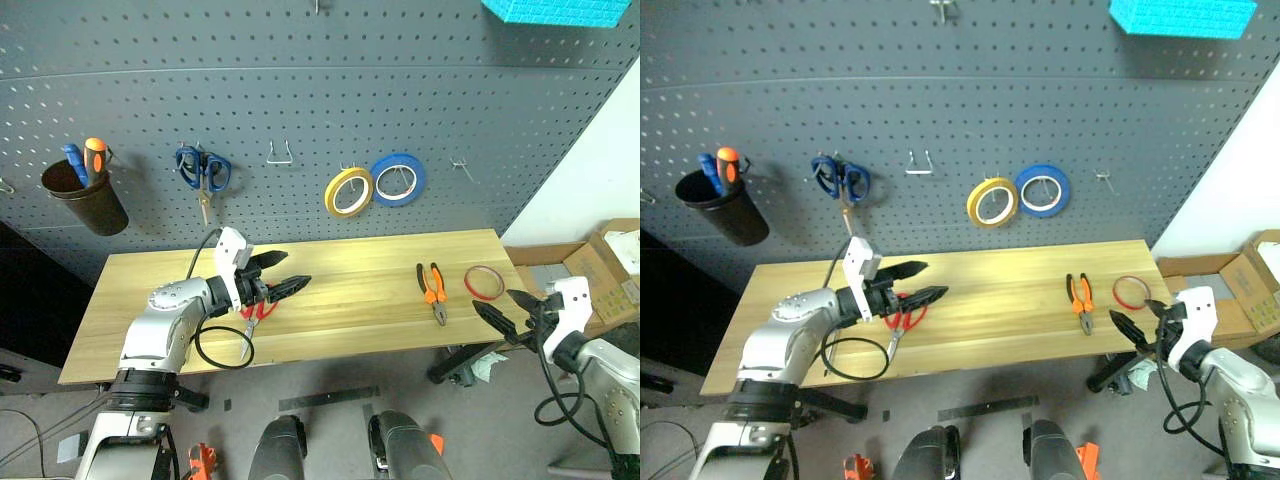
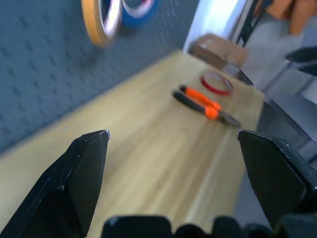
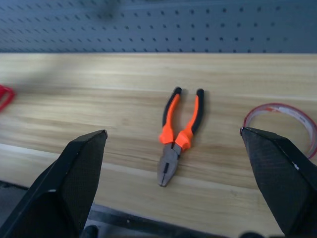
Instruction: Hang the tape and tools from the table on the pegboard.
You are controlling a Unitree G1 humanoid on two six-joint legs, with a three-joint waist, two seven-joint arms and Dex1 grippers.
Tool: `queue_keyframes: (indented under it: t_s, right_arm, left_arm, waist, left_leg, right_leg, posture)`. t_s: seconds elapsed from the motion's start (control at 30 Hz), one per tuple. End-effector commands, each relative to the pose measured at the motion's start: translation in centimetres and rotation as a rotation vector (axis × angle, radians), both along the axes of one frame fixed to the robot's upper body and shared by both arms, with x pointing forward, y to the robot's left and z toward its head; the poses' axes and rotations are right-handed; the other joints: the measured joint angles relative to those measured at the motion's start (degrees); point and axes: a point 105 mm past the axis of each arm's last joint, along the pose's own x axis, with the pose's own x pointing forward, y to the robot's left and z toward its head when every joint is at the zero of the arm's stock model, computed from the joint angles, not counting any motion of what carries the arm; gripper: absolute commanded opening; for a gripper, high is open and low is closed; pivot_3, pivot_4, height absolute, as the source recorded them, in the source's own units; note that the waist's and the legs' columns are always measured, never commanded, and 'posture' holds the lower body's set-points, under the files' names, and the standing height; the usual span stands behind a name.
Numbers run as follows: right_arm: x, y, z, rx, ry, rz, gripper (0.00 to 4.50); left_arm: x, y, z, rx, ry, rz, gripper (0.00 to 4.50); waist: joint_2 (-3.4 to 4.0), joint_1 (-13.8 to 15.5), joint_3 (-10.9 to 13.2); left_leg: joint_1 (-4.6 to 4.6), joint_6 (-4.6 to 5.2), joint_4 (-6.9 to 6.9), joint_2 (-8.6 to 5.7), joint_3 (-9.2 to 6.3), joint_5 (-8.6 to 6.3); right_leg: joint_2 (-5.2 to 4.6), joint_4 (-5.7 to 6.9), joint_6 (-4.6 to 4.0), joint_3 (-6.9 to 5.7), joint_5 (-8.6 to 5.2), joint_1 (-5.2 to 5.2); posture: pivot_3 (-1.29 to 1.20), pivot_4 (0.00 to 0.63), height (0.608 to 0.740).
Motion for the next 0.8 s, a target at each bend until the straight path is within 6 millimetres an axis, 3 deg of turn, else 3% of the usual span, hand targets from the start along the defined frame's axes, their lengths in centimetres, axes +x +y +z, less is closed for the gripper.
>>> queue_keyframes:
  t_s: [0.03, 0.13, 0.27, 0.6, 0.8]
  right_arm:
    - [1.0, 0.9, 1.1, -0.049, -0.048, 0.012, 4.5]
    - [1.3, 1.3, 1.1, -0.048, -0.047, 0.03, 4.5]
    - [1.7, 1.2, 0.9, -0.028, -0.031, 0.026, 4.5]
    - [1.9, -1.3, 0.1, -0.06, 0.023, -0.042, 4.5]
    - [3.7, -2.7, 0.0, -0.092, 0.037, -0.15, 4.5]
  left_arm:
    - [-0.2, 2.2, 0.7, 0.061, -0.038, 0.071, 4.44]
    - [-0.6, 3.9, 0.5, 0.088, -0.033, 0.12, 4.44]
    - [-1.2, 4.1, 0.8, 0.093, -0.034, 0.122, 4.44]
    - [-1.2, 0.6, 2.6, 0.092, -0.129, 0.079, 4.44]
    - [-1.0, -0.9, 2.8, 0.129, -0.156, 0.059, 4.44]
  waist:
    - [0.05, 0.0, 0.9]
    - [0.05, 0.4, 1.8]
    - [0.23, 0.7, 2.9]
    - [0.53, 3.1, 6.3]
    - [0.66, 2.8, 8.6]
  left_leg:
    - [-0.1, 0.0, -0.04, 0.0, -0.02, 0.0]
    - [-0.32, 0.03, -0.16, 0.0, -0.02, -0.02]
    - [-1.02, 0.04, -0.03, -0.02, -0.99, -0.01]
    - [-1.11, 0.03, -0.08, 0.01, -0.98, -0.02]
    - [-1.13, 0.02, -0.1, 0.02, -0.95, -0.01]
  right_leg:
    - [0.02, 0.0, 0.0, 0.0, 0.0, -0.11]
    - [0.02, 0.0, 0.02, -0.03, -0.04, -0.36]
    - [-0.33, -0.07, 0.25, -1.07, -0.07, -0.43]
    - [-0.35, -0.12, 0.31, -1.17, -0.18, -0.5]
    - [-0.34, -0.09, 0.34, -1.13, -0.18, -0.59]
  posture:
    - [0.02, 0.319, 0.74]
    - [0.05, 0.333, 0.74]
    - [0.07, 0.35, 0.74]
    - [0.07, 0.418, 0.74]
    - [0.08, 0.465, 0.74]
